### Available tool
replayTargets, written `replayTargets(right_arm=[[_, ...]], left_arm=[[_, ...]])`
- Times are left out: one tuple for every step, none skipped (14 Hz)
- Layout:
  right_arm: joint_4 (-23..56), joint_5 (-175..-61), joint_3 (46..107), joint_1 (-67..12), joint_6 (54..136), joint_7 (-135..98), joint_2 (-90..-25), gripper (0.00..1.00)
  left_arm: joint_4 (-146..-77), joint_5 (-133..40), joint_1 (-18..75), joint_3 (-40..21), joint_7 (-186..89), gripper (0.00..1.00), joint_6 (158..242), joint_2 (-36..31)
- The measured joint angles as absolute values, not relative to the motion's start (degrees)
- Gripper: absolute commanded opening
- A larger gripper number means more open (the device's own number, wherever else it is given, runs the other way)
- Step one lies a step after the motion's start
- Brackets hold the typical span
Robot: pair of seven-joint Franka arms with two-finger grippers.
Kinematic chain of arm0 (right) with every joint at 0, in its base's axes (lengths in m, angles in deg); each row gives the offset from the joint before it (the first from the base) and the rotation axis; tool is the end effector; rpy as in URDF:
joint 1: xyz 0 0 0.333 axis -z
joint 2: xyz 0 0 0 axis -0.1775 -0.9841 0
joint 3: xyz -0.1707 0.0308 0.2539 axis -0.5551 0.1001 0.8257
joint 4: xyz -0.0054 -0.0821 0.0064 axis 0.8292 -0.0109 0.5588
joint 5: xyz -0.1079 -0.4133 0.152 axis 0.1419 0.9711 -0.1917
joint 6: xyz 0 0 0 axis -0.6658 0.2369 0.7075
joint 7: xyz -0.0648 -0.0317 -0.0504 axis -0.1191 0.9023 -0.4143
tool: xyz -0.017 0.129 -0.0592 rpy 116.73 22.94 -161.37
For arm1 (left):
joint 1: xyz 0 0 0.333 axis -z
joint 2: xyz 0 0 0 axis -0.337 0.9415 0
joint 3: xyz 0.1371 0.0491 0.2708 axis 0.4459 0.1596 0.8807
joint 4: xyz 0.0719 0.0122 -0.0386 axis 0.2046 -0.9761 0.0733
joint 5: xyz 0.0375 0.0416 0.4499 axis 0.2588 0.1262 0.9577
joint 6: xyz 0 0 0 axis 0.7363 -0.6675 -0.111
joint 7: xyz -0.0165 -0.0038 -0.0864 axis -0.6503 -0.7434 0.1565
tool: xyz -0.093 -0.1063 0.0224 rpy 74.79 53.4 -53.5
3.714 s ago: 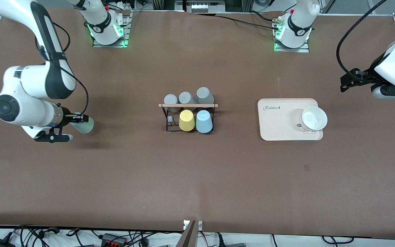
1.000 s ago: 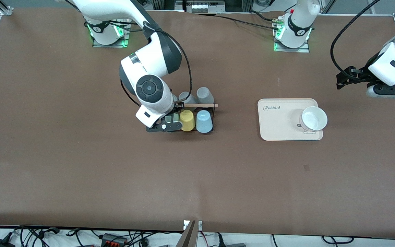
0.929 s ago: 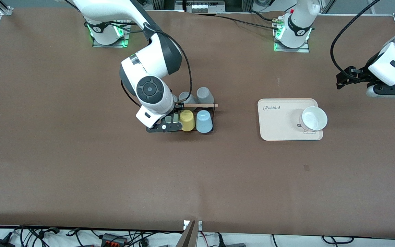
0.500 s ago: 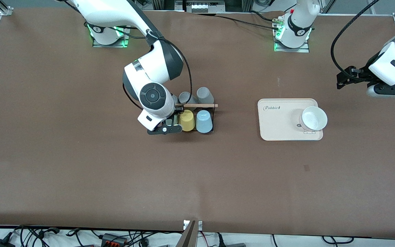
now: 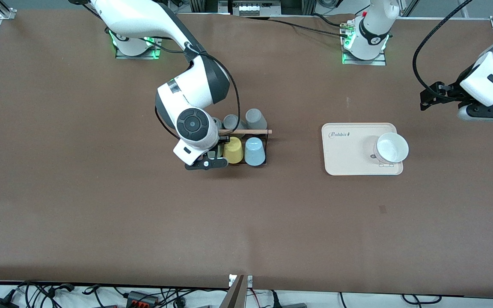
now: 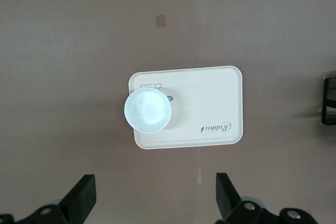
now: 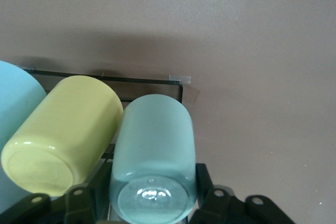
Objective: Hang scattered cups on rack with three cups
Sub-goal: 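Open the right gripper and pull it back from the rack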
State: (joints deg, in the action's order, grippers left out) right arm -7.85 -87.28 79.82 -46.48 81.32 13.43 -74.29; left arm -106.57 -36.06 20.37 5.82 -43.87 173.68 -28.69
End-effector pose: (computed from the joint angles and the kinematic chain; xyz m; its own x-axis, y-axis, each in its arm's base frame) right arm 0.6171 0.4377 0.2513 0.9696 0.0858 -0.2291 0.0954 -0.9950 0.0311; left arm 0.6071 -0.0365 0.5402 0.9967 -0.0342 -0.0735 -0.0362 -0.9990 -0.0268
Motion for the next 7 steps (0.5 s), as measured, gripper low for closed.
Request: replayTargets(right_arm=[[-7.86, -87.28, 79.76, -46.41, 81.35, 13.61, -74.32, 1.00], [-8.00, -87.28, 79.63, -46.25, 81.35, 13.88, -74.30, 1.00], [-8.35, -87.28, 79.42, -46.04, 81.34, 14.18, -74.26, 1.00], [-8.80, -87.28, 79.23, -45.81, 81.32, 14.64, -74.12, 1.00], [-9.16, -87.28, 79.08, -45.59, 81.26, 14.99, -73.85, 1.00], [-9.41, -87.28, 78.94, -45.39, 81.21, 15.19, -73.58, 1.00], [-9.63, -87.28, 78.82, -45.16, 81.19, 15.35, -73.29, 1.00]], left_arm=[[-106.55, -36.06, 20.37, 5.82, -43.87, 1.00, 173.61, -28.69], [-106.53, -36.06, 20.37, 5.82, -43.87, 1.00, 173.57, -28.69], [-106.53, -36.06, 20.37, 5.82, -43.87, 1.00, 173.55, -28.69], [-106.52, -36.06, 20.37, 5.82, -43.87, 1.00, 173.55, -28.69], [-106.50, -36.06, 20.37, 5.82, -43.87, 1.00, 173.54, -28.69], [-106.49, -36.06, 20.37, 5.82, -43.87, 1.00, 173.53, -28.69], [-106.49, -36.06, 20.37, 5.82, -43.87, 1.00, 173.52, -28.69]])
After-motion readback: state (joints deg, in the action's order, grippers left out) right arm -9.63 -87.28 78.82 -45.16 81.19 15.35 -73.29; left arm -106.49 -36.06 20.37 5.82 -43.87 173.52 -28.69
